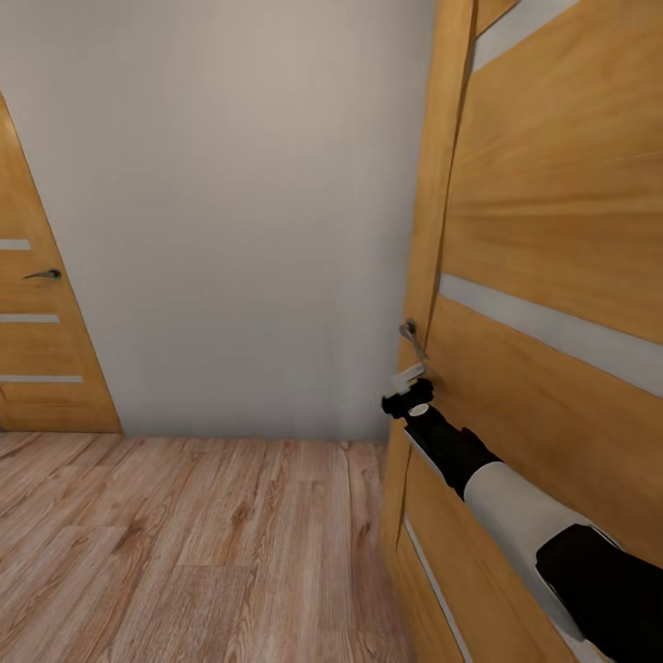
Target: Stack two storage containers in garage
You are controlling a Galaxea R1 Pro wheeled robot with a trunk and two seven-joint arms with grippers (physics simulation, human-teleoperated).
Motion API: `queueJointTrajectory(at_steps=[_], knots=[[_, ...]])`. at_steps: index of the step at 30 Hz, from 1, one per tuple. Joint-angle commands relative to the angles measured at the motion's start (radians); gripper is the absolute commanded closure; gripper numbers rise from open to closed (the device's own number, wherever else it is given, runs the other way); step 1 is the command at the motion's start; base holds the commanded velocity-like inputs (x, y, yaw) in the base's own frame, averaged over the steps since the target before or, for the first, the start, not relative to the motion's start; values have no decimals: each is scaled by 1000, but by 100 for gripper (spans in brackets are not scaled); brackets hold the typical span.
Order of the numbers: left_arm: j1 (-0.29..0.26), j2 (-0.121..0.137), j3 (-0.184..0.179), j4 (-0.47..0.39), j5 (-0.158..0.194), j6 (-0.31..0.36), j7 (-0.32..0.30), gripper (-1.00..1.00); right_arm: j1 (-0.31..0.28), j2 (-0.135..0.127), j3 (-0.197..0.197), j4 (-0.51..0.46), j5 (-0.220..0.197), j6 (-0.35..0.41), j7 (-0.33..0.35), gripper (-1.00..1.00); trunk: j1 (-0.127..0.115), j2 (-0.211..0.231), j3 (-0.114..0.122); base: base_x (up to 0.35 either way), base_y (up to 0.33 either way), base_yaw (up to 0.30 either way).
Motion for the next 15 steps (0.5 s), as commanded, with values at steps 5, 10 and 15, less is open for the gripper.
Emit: queueJointTrajectory(at_steps=[5, 10, 15], knots=[[0, 0, 1, -1, 5, 0, 0, -100, -1, -25, 3, -1, 16, 11, -40, -100, 0, -1, -1, 0, 0, 0], [0, 0, 1, -1, 5, 0, 0, -100, -1, -40, 3, -1, 15, 12, -53, -100, 0, -1, -1, 0, 0, 0], [0, -1, 1, -1, 5, 0, -1, -100, -1, -71, 2, -1, 14, 11, -58, -100, 0, -1, -1, 0, 0, 0]])
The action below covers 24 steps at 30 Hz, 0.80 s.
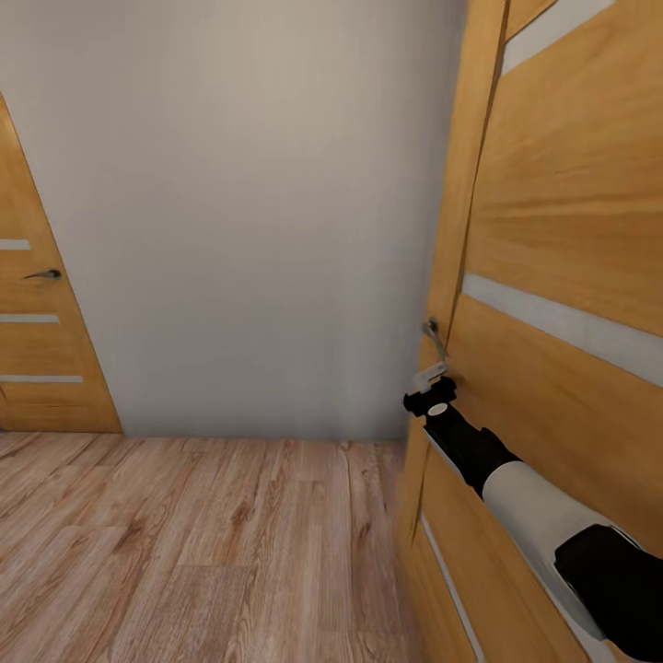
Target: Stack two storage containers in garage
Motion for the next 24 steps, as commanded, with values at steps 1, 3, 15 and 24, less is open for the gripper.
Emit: queueJointTrajectory(at_steps=[1, 3, 15, 24], knots=[[0, 0, 1, -1, 5, 0, 0, -100, -1, -10, 5, -1, 8, 11, -9, -100, 0, -1, -1, 0, 0, 0], [0, 0, 0, -1, 5, 0, 0, -100, -1, -19, 3, -2, 8, 10, -9, -100, 0, -1, -1, 0, 0, 0], [0, 0, 0, -1, 5, 0, 0, -100, -1, -65, -29, -1, 7, 12, -6, -100, 0, -1, -1, 0, 0, 0], [0, 0, 1, -1, 5, 0, 0, -100, -1, -103, -40, 0, 7, 14, -4, -100, 0, -1, -1, 0, 0, 0]])
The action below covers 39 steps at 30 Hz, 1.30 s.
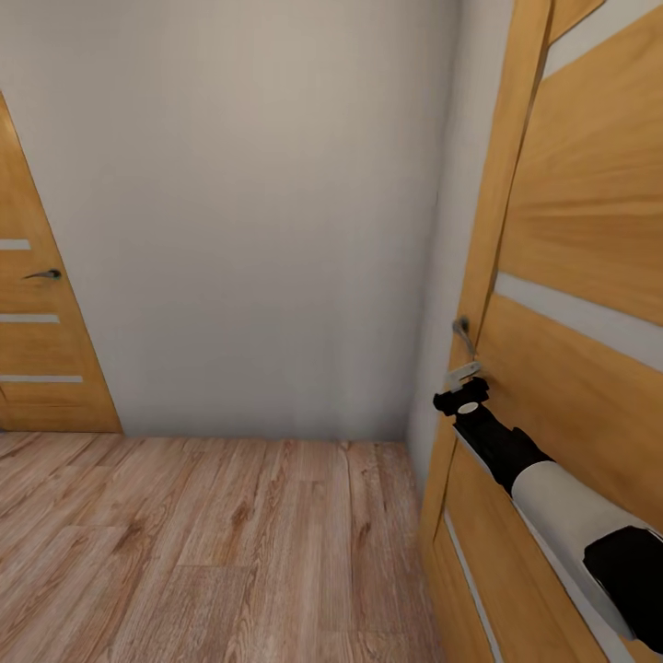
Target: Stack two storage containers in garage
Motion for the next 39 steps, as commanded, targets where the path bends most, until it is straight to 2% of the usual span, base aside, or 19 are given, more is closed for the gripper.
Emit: queueJointTrajectory(at_steps=[1, 14, 19, 26, 27, 31, 33, 35, 39], knots=[[0, 0, 1, -1, 5, 0, 0, -100, -1, -6, -2, -1, 10, 12, -10, -100, 0, -1, -1, 0, 0, 0], [0, 0, 1, -1, 5, 0, 0, -100, -1, -38, -14, -1, 7, 12, -8, -100, 0, -1, -1, 0, 0, 0], [0, 0, 1, -1, 5, 0, 0, -100, -1, -48, -39, -1, 7, 12, -6, -100, 0, -1, -1, 0, 0, 0], [0, 0, 1, -1, 5, 0, 0, -100, -1, -31, -43, -2, 7, 18, -3, -100, 0, -1, -1, 0, 0, 0], [0, 0, 1, -1, 5, 0, 0, -100, -1, -22, -43, -2, 7, 20, -3, -100, 0, -1, -1, 0, 0, 0], [0, 0, 1, -1, 5, 0, 0, -100, -1, 56, -44, -2, 7, 24, -5, -100, 0, -1, -1, 0, 0, 0], [0, 0, 1, -1, 5, 0, 0, -100, -1, 87, -44, 2, 7, 25, -5, -100, 0, -1, -1, 0, 0, 0], [0, 0, 1, -1, 5, 0, 0, -100, -1, 110, -43, 17, 7, 24, -4, -100, 0, -1, -1, 0, 0, 0], [0, 0, 1, -1, 5, 0, 0, -100, -1, 138, -43, 80, 6, 13, -3, -100, 0, -1, -1, 0, 0, 0]])
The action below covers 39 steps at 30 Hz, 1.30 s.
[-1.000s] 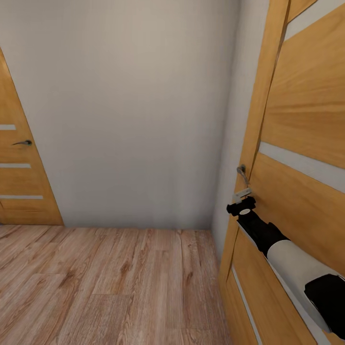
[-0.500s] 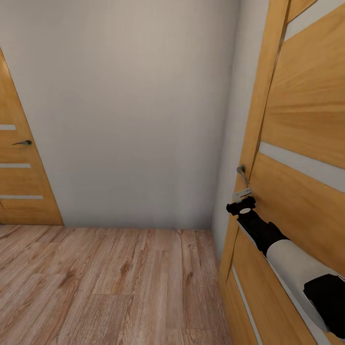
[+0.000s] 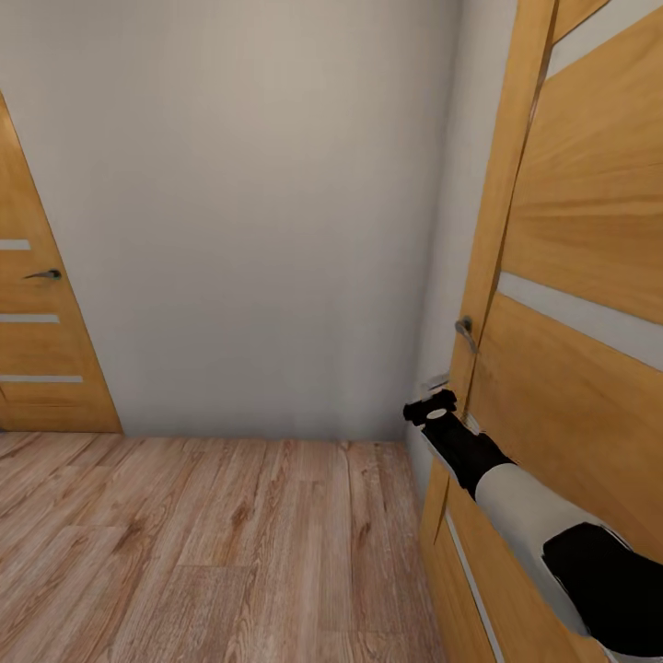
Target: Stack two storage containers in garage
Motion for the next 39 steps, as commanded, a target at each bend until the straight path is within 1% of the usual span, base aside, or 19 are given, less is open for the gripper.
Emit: queueJointTrajectory(at_steps=[1, 2, 5, 6, 7, 9, 11, 12, 13, 16, 17, 18, 19, 20, 21, 25, 28, 36, 39], knots=[[0, 0, 1, 0, 5, -1, 0, -100, -1, 7, 8, 30, 2, 4, -4, -100, 0, -1, -1, 0, 0, 0], [0, 0, 1, 0, 5, -1, 0, -100, -1, 10, 8, 47, 2, 1, -4, -100, 0, -1, -1, 0, 0, 0], [0, 0, 1, 0, 5, -1, 1, -100, -2, 21, 8, 205, 2, -66, 7, -100, 0, -1, -1, 0, 0, 0], [0, 0, 1, 0, 5, -1, 1, -100, -2, 22, 7, 230, 2, -75, 10, -100, 0, -1, -1, 0, 0, 0], [0, -1, 1, 0, 5, -1, 1, -100, -2, 23, 7, 306, -6, -93, 26, -100, 0, -1, -1, 0, 0, 0], [0, -1, 1, 0, 5, -1, 1, -100, -3, 23, 7, 354, -17, -100, 44, -100, 0, -1, -1, 0, 0, 0], [0, -1, 1, 0, 5, 0, 1, -100, 5, 23, 7, 417, -39, -105, 88, -100, 0, -1, -1, 0, 0, 0], [0, -1, 1, 0, 5, 0, 1, -100, 38, 20, 6, 451, -55, -107, 143, -100, 0, -1, -1, 0, 0, 0], [0, -1, 1, 0, 5, 0, 1, -100, 56, 18, 6, 458, -59, -107, 162, -100, 0, -1, -1, 0, 0, 0], [0, -1, 1, 0, 5, -1, 1, -100, 203, 11, 6, 478, -68, -109, 257, -100, 0, -1, -1, 0, 0, 0], [0, -1, 1, 0, 5, -1, 2, -100, 228, 10, 7, 480, -68, -110, 266, -100, 0, -1, -1, 0, 0, 0], [0, -1, 1, 0, 5, -1, 2, -100, 274, 10, 7, 482, -67, -114, 277, -100, 0, -1, -1, 0, 0, 0], [0, -1, 1, 0, 5, -1, 2, -100, 294, 9, 8, 483, -66, -116, 280, -100, 0, -1, -1, 0, 0, 0], [0, -1, 1, 0, 5, -1, 2, -100, 346, 9, 9, 483, -63, -122, 287, -100, 0, -1, -1, 0, 0, 0], [1, 0, 1, 0, 5, -1, 2, -100, 373, 9, 9, 484, -61, -127, 291, -100, 0, -1, -1, 0, 0, 0], [0, 0, 1, 0, 5, -1, 2, -100, 444, 9, 9, 485, -60, -173, 301, -100, 0, -1, -1, 0, 0, 0], [0, 0, 1, 0, 5, -1, 2, -100, 473, 10, 9, 485, -61, -183, 304, -100, 0, -1, -1, 0, 0, 0], [1, -1, 1, 0, 5, -1, 2, -100, 644, 9, 9, 486, -63, -203, 300, -100, 0, -1, -1, 0, 0, 0], [1, -1, 1, 0, 5, -1, 2, -100, 690, 9, 9, 486, -64, -211, 294, -100, 0, -1, -1, 0, 0, 0]])
